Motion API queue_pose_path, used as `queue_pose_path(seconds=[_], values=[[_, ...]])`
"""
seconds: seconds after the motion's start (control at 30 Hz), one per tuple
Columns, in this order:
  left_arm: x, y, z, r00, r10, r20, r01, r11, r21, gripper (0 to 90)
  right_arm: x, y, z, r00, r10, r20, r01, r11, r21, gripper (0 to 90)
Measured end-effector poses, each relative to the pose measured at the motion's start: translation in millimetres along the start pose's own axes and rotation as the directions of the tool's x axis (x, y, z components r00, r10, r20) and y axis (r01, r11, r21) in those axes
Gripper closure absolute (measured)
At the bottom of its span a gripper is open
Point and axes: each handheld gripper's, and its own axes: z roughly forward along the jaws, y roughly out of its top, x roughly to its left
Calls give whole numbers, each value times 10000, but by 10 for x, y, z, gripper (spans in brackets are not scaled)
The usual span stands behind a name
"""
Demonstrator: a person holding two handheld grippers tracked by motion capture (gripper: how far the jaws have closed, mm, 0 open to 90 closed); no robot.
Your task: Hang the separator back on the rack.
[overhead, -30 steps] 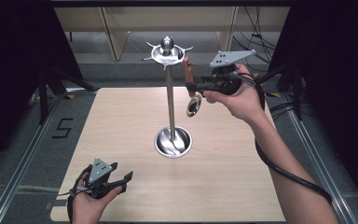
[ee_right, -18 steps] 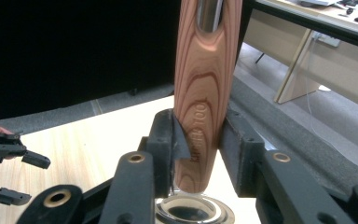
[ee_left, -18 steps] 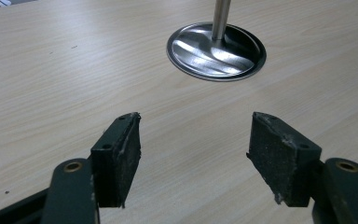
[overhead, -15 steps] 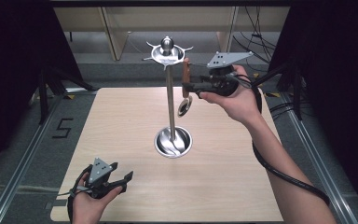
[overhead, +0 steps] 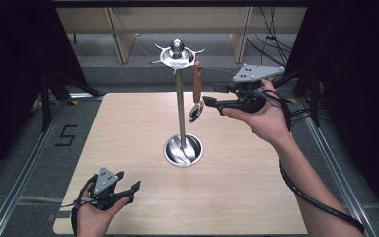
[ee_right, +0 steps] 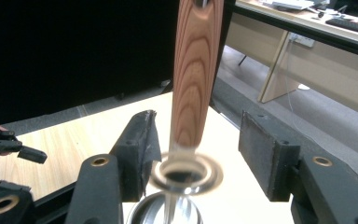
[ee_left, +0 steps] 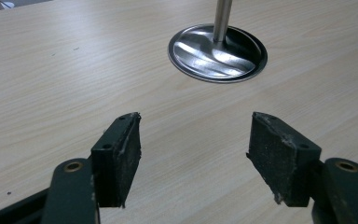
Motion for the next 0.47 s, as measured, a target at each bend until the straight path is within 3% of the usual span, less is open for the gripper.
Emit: queue_pose_path(seconds=[0.1,0.17,0.2,0.3,0.43,0.47], values=[[5,1,-1,10000,-17,2,17,10000,-38,336,21,-99,-108,9997,245,66,-245,9997,0,460],[4,3,1,10000,-36,26,36,10000,-87,337,17,-174,-174,9999,28,164,-28,10000,7,454],[1,2,0,10000,-34,18,34,9999,-112,336,39,-226,-215,9995,236,203,-239,9996,133,449],[0,1,-2,10000,-37,19,37,9999,-103,336,89,-475,-288,9990,278,363,-295,9985,457,412],[1,1,-10,10000,-31,37,31,9999,-113,333,239,-1123,-395,9922,1137,518,-1185,9878,1007,408],[1,-2,-2,10000,-75,51,75,9999,-120,332,294,-1372,-438,9865,1560,494,-1613,9779,1330,411]])
